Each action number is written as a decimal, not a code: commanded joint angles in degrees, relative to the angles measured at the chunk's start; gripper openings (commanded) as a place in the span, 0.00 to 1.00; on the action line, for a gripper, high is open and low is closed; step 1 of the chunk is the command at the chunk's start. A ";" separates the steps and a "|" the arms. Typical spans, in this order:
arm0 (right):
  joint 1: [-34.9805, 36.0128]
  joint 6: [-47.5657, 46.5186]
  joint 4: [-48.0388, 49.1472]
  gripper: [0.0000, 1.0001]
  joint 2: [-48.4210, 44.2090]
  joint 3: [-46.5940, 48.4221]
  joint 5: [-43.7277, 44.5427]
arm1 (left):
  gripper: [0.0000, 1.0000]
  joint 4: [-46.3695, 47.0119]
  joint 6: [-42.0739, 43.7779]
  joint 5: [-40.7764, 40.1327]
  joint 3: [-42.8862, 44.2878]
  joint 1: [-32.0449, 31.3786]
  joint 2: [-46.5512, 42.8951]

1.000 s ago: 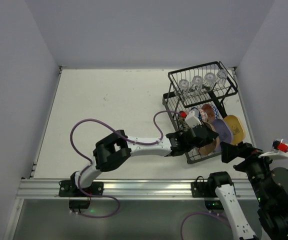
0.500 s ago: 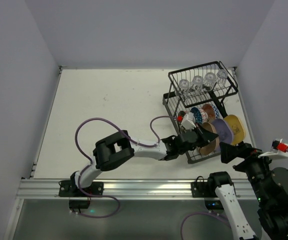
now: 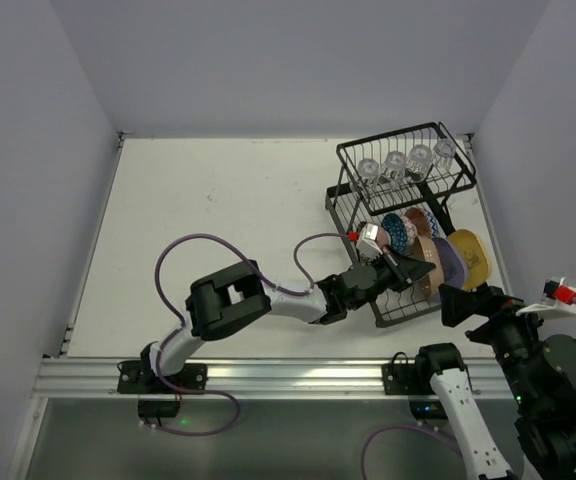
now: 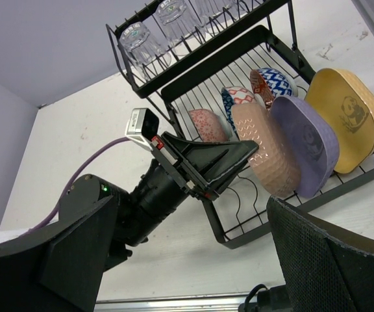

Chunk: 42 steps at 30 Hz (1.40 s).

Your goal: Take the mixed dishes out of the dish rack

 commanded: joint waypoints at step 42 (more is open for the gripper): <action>0.12 -2.30 7.82 0.99 9.81 8.29 -4.44 | 0.00 -72.74 37.15 -35.28 -13.40 -12.39 -50.71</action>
